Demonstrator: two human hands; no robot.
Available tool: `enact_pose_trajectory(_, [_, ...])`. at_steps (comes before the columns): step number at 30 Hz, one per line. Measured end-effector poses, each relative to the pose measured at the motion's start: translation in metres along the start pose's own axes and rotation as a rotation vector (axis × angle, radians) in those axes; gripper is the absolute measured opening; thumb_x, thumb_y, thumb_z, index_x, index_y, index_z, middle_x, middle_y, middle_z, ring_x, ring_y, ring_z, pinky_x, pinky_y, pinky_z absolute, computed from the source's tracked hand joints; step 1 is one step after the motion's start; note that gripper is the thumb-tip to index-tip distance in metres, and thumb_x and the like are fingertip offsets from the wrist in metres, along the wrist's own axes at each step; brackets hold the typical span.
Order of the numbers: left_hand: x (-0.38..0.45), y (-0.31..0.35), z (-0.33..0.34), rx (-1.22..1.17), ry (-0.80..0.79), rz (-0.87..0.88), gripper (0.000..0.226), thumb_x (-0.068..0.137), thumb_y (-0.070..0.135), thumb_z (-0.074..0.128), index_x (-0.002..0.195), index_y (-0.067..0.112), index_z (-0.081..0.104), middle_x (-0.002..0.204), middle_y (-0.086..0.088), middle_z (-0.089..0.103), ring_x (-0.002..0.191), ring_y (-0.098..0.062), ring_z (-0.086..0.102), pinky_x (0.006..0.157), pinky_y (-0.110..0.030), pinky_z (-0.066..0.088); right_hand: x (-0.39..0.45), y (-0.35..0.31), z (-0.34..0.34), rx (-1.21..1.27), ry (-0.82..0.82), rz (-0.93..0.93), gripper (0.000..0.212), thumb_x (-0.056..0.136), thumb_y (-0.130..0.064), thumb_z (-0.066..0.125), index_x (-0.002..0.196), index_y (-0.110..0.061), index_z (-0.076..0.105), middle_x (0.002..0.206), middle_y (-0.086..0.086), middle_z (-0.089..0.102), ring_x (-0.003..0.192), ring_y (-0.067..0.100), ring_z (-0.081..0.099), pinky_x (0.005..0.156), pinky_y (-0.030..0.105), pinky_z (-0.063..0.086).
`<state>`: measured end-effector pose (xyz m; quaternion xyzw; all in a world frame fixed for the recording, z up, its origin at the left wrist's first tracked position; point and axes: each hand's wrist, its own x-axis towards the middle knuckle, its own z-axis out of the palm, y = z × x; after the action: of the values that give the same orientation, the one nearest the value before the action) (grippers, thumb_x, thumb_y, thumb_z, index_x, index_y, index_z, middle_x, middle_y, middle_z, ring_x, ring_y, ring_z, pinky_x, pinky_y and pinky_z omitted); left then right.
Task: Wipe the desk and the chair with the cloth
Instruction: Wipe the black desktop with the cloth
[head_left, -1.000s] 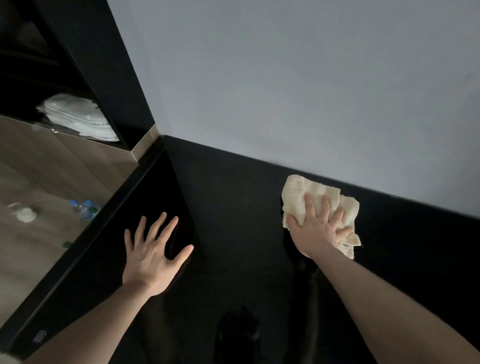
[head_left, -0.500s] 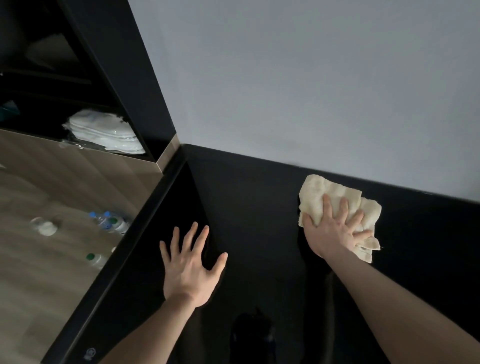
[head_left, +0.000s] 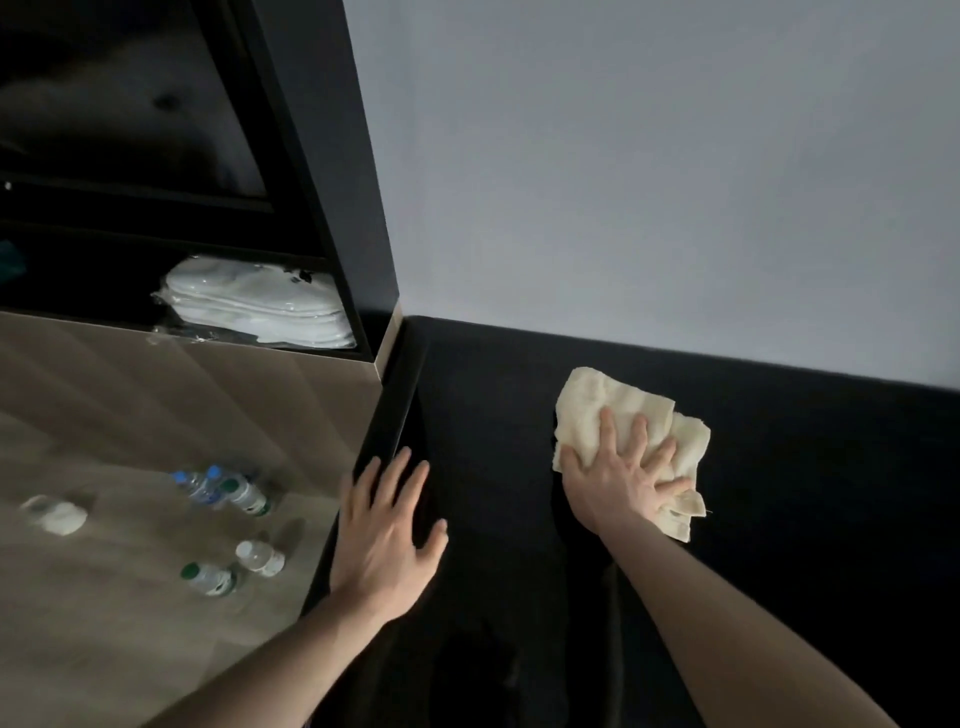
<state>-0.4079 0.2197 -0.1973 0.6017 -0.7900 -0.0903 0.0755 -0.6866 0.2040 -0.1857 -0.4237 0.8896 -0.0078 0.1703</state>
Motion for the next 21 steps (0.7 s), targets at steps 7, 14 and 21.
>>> enact_pose_trajectory(7, [0.0, -0.049, 0.005, -0.272, 0.003, -0.055, 0.083, 0.092, 0.078, 0.038, 0.165, 0.04, 0.026, 0.175, 0.017, 0.01, 0.149, -0.02, 0.038, 0.112, -0.039, 0.047, -0.015, -0.1, 0.018, 0.017, 0.0, -0.123, 0.079, 0.101, -0.068, 0.029, 0.167, -0.045, -0.008, 0.177, 0.002, -0.016, 0.158, 0.049, -0.019, 0.118, 0.08, -0.01])
enact_pose_trajectory(14, [0.0, -0.054, 0.004, -0.298, 0.01, -0.081, 0.078, 0.095, 0.07, 0.051, 0.164, 0.044, 0.024, 0.173, 0.025, 0.008, 0.146, -0.013, 0.038, 0.1, -0.034, 0.054, -0.006, -0.17, 0.03, 0.007, -0.03, -0.393, 0.079, 0.099, -0.07, 0.032, 0.166, -0.047, 0.0, 0.177, 0.001, -0.01, 0.158, 0.046, -0.023, 0.117, 0.079, -0.014])
enact_pose_trajectory(21, [0.002, -0.05, -0.006, -0.31, -0.024, -0.125, 0.064, 0.104, 0.049, 0.044, 0.164, 0.044, 0.025, 0.173, 0.025, 0.008, 0.148, -0.012, 0.037, 0.108, -0.033, 0.045, -0.031, -0.135, 0.028, -0.025, -0.043, -0.504, 0.07, 0.102, -0.067, 0.032, 0.164, -0.05, 0.005, 0.177, -0.002, -0.005, 0.16, 0.042, -0.014, 0.123, 0.073, -0.007])
